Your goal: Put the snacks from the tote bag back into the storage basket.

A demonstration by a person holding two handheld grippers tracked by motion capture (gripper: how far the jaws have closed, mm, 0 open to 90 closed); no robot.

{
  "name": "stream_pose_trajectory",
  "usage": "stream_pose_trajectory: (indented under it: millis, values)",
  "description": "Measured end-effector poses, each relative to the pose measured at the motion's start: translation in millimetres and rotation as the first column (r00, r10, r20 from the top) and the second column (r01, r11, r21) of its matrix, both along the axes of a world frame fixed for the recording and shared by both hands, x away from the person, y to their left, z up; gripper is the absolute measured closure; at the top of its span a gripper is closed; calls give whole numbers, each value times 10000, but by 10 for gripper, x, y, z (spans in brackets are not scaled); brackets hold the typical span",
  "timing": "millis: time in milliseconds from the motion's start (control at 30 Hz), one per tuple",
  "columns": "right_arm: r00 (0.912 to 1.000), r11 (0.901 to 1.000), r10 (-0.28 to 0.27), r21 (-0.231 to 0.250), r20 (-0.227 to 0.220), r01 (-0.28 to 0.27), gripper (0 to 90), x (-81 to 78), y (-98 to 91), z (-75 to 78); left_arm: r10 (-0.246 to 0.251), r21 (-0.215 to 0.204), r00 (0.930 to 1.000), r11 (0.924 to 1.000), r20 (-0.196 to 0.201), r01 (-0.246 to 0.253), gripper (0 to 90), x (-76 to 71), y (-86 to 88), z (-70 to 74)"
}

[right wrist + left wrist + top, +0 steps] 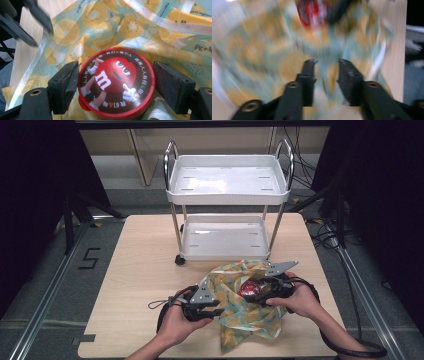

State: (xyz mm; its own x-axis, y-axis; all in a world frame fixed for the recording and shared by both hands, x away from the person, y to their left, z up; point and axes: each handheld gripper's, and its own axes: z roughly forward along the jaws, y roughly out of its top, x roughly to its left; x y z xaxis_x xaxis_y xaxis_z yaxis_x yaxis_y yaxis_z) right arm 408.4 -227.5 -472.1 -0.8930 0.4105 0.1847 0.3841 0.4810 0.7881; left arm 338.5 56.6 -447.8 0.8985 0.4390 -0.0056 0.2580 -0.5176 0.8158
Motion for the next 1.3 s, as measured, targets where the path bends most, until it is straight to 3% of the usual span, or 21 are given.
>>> stream_pose_trajectory:
  millis: [100,133,367,467,533,567,600,633,667,700,733,767,800,833,867,933,967,1033,1200,1233,1300]
  values:
    - [9999,9999,-121,23,-71,121,236,-2,10,-5,237,211,9965,9995,803,-255,491,111,-116,70]
    - [9999,9999,-101,-18,-17,101,237,-4,10,-4,-74,696,9947,9976,1027,3,468,159,-161,66]
    - [9998,9999,-59,-110,184,61,238,-2,3,4,-1257,1492,9876,9826,945,1108,408,338,-417,-77]
    - [9997,9999,-95,-97,214,97,240,-4,7,5,-1813,1951,9782,9678,1011,1592,468,378,-486,-117]
    - [9999,9999,-66,-137,88,67,241,-11,6,12,-2555,2633,9632,9379,838,2258,607,378,-531,-121]
    - [9995,9995,-315,-26,-32,314,241,-31,11,8,-2356,2587,9679,9437,876,2063,674,355,-557,-150]
    - [9995,9995,-316,8,13,316,242,-23,8,6,-2616,2982,9622,9267,753,2286,718,346,-570,-169]
    - [9992,9992,-399,6,37,399,242,-18,-2,7,-2416,2824,9684,9349,624,2151,789,321,-579,-198]
    - [9987,9988,-485,43,-148,485,242,-35,6,8,-2551,3064,9657,9240,491,2285,816,311,-573,-214]
    - [9990,9990,-439,10,-7,439,241,-30,8,6,-2620,3028,9645,9222,318,2405,824,296,-574,-238]
    - [9992,9991,-398,-122,94,399,239,-27,8,8,-2531,2924,9670,9272,285,2341,828,275,-576,-258]
    - [9988,9989,-459,-76,152,460,238,-31,24,-3,-2646,3038,9640,9207,243,2451,828,271,-569,-255]
    - [9990,9988,-439,-202,34,440,238,-40,30,0,-2534,2911,9671,9272,233,2359,826,261,-567,-254]
    - [9987,9989,-413,-226,305,420,238,-34,42,-14,-2549,3007,9666,9241,261,2356,820,262,-556,-237]
    - [9990,9987,-333,-376,300,345,238,-39,47,-10,-2397,2868,9705,9318,252,2227,814,256,-548,-230]
    - [9991,9976,-316,-606,295,333,235,-67,68,-22,-2329,2852,9720,9341,307,2148,804,256,-534,-218]
    - [9985,9969,-235,-742,501,272,233,-60,70,-35,-2477,3000,9686,9258,219,2300,800,262,-524,-213]
    - [9987,9950,-89,-988,510,139,238,-70,82,-64,-2283,2765,9733,9370,215,2137,793,250,-528,-231]
    - [9952,9930,-65,-1166,975,179,259,-81,79,-28,-2264,2775,9739,9368,167,2131,792,261,-529,-231]
    - [9938,9927,-52,-1193,1106,184,260,-76,75,-22,-2369,2878,9714,9314,140,2229,794,270,-525,-225]
    - [9948,9929,-109,-1171,1015,229,261,-91,68,-7,-2290,2778,9734,9358,106,2171,795,273,-526,-232]
